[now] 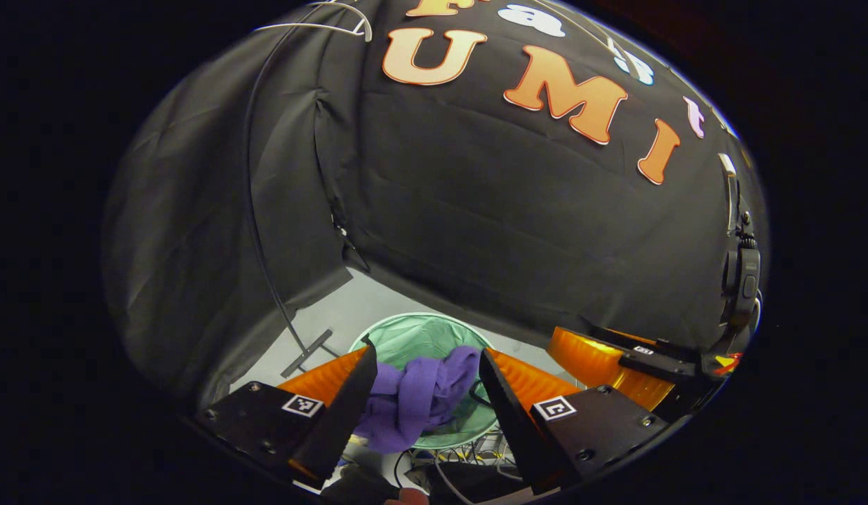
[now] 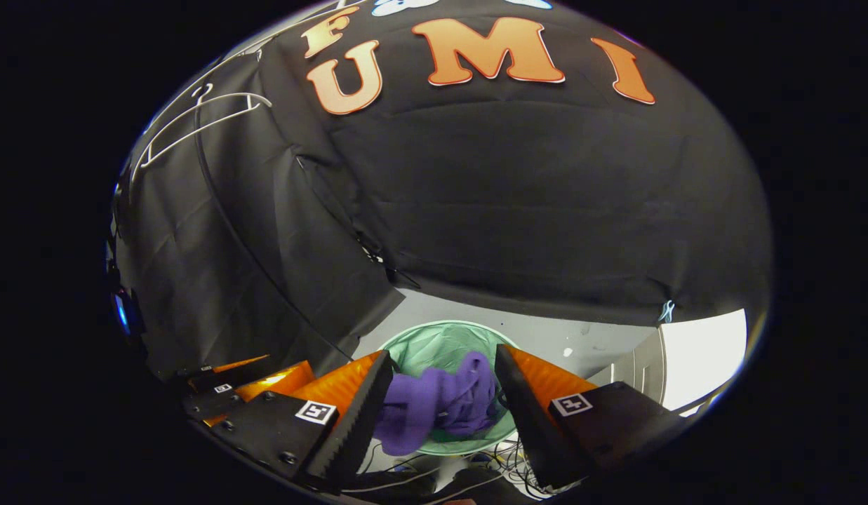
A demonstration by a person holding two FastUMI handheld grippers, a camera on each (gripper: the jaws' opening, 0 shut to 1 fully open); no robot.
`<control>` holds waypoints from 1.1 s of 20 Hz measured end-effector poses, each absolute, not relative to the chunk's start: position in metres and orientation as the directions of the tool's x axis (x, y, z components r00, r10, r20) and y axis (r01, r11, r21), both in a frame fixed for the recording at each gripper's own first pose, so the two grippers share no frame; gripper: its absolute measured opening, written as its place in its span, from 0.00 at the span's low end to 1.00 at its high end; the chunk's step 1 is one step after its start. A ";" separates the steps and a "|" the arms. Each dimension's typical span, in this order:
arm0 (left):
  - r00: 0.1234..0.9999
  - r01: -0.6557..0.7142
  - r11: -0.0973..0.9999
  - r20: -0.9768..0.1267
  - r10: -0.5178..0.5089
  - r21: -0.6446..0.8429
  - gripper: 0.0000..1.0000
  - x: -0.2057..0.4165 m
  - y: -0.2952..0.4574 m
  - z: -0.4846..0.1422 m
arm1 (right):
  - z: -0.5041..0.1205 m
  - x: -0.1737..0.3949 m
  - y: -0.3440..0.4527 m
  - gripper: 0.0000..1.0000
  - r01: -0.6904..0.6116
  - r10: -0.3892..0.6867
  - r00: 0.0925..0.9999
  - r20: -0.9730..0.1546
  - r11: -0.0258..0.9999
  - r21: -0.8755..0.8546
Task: Grasp the clothes on the hanger with both hands and then place them into the laundry hamper below.
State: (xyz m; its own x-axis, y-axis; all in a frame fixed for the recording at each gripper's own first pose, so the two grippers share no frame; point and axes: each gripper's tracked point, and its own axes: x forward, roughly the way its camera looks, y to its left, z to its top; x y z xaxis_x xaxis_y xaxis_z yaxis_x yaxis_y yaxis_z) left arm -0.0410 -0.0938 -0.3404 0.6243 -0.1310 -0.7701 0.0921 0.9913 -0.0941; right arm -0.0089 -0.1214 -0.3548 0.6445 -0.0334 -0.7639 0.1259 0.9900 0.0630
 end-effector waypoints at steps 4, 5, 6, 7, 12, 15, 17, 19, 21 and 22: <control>0.665 0.126 0.988 -0.731 -0.152 -0.091 0.94 -0.039 -0.101 -0.324 | -0.347 -0.007 -0.119 0.96 0.107 -0.036 0.660 -0.751 0.993 0.045; 0.675 0.132 0.987 -0.721 -0.155 -0.089 0.94 -0.039 -0.102 -0.321 | -0.346 -0.010 -0.117 0.96 0.101 -0.039 0.664 -0.746 0.994 0.038; 0.682 0.139 0.987 -0.714 -0.156 -0.083 0.94 -0.041 -0.101 -0.319 | -0.344 -0.011 -0.116 0.96 0.095 -0.039 0.668 -0.743 0.995 0.034; 0.688 0.146 0.986 -0.709 -0.156 -0.075 0.94 -0.041 -0.101 -0.317 | -0.342 -0.010 -0.114 0.96 0.092 -0.038 0.671 -0.741 0.995 0.032; 0.705 0.178 0.982 -0.689 -0.167 -0.055 0.94 -0.041 -0.104 -0.309 | -0.329 -0.012 -0.111 0.96 0.092 -0.050 0.710 -0.702 0.996 0.022; 0.700 0.184 0.982 -0.694 -0.168 -0.052 0.94 -0.042 -0.106 -0.310 | -0.329 -0.012 -0.112 0.96 0.104 -0.050 0.713 -0.699 0.994 0.035; 0.712 0.185 0.982 -0.682 -0.167 -0.048 0.94 -0.039 -0.105 -0.303 | -0.327 -0.013 -0.114 0.96 0.114 -0.060 0.718 -0.694 0.993 0.032; 0.731 0.184 0.982 -0.664 -0.158 -0.032 0.94 -0.033 -0.102 -0.297 | -0.319 -0.010 -0.115 0.96 0.119 -0.069 0.733 -0.676 0.992 0.028; 0.752 0.188 0.982 -0.640 -0.157 -0.019 0.94 -0.029 -0.099 -0.285 | -0.306 -0.005 -0.119 0.96 0.127 -0.086 0.762 -0.642 0.992 0.018; 0.766 0.193 0.981 -0.624 -0.157 -0.010 0.94 -0.026 -0.098 -0.278 | -0.297 -0.001 -0.119 0.96 0.126 -0.088 0.777 -0.624 0.992 0.017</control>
